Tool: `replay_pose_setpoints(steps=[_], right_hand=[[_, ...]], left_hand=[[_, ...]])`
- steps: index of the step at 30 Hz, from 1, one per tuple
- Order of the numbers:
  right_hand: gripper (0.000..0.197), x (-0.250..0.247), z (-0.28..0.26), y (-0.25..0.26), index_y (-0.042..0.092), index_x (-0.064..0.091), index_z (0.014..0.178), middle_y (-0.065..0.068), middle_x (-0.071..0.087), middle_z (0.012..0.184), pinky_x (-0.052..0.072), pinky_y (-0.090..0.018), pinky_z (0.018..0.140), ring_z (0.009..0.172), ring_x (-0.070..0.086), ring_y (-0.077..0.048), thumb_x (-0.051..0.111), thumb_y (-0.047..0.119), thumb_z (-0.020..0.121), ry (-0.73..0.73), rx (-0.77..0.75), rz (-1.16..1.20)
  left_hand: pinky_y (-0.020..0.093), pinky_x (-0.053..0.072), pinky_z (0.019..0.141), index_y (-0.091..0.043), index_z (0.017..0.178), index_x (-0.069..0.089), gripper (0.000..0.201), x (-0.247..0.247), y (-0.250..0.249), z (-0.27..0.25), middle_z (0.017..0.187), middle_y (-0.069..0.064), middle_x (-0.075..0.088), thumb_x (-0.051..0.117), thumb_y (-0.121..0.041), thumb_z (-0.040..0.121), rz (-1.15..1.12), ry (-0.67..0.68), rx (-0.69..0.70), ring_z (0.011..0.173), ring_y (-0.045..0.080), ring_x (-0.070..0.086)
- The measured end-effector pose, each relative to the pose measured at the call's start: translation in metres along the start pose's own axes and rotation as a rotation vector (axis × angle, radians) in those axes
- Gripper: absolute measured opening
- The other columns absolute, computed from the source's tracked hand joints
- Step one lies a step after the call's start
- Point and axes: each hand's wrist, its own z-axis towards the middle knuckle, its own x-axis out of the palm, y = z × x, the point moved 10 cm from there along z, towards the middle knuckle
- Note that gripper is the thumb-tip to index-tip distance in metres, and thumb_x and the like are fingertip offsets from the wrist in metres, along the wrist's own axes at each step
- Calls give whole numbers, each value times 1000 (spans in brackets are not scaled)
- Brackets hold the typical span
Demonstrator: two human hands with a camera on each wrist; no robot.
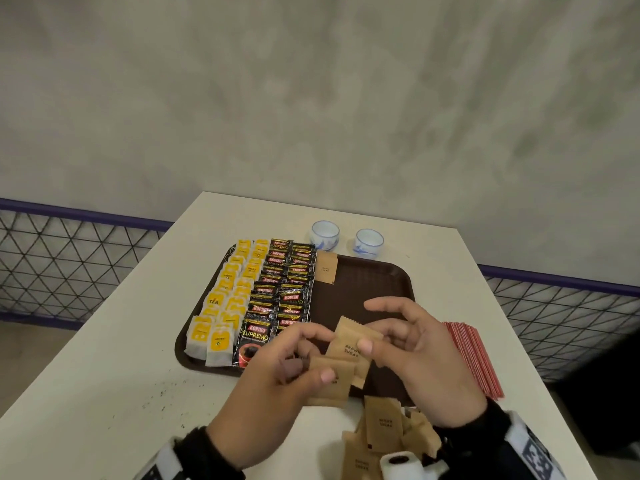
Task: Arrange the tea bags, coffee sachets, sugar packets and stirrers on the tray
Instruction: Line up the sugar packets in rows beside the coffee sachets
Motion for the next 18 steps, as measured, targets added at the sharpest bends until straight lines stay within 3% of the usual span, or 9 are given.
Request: replay_pose_setpoints(steps=[3, 5, 10, 14, 16, 18], right_hand=[[39, 8, 5, -2, 19, 58, 112, -8, 75, 85, 52, -24, 67, 75, 68, -15, 73, 2, 80, 22, 4, 22], [38, 9, 9, -7, 17, 60, 111, -9, 74, 85, 54, -26, 68, 76, 69, -18, 74, 2, 79, 19, 29, 51], [18, 8, 30, -37, 8, 69, 97, -12, 73, 88, 56, -31, 68, 81, 70, -26, 72, 1, 80, 66, 129, 72], [15, -22, 85, -74, 1, 66, 89, -15, 68, 77, 52, -22, 59, 64, 62, -17, 63, -13, 82, -149, 286, 227], [17, -28, 121, -91, 3, 65, 89, -12, 69, 81, 52, -23, 61, 71, 64, -18, 61, -13, 84, -214, 342, 192], [21, -27, 156, -107, 9, 66, 85, -11, 69, 85, 53, -24, 62, 77, 66, -19, 63, -11, 83, -229, 362, 80]], left_hand=[[37, 57, 65, -25, 97, 59, 35, -8, 7, 8, 79, 11, 60, 74, -2, 75, 19, -89, -21, 82, 32, 68], [40, 58, 66, -22, 95, 60, 34, -13, 8, 12, 75, 6, 63, 77, -4, 72, 49, -130, -20, 76, 29, 69], [25, 51, 63, -24, 90, 65, 32, -30, 22, 20, 72, 2, 66, 82, -9, 68, 133, -186, -61, 61, 8, 59], [31, 56, 69, -30, 85, 65, 31, -35, 44, 21, 79, -3, 66, 83, -16, 64, 164, -143, -138, 67, 11, 64], [35, 56, 77, -27, 85, 66, 36, -35, 55, 20, 77, -7, 67, 87, -27, 56, 138, -119, -179, 68, 11, 65], [37, 55, 81, -26, 85, 68, 56, -32, 66, 21, 74, -1, 67, 91, -48, 39, 49, -76, -220, 69, 13, 64]])
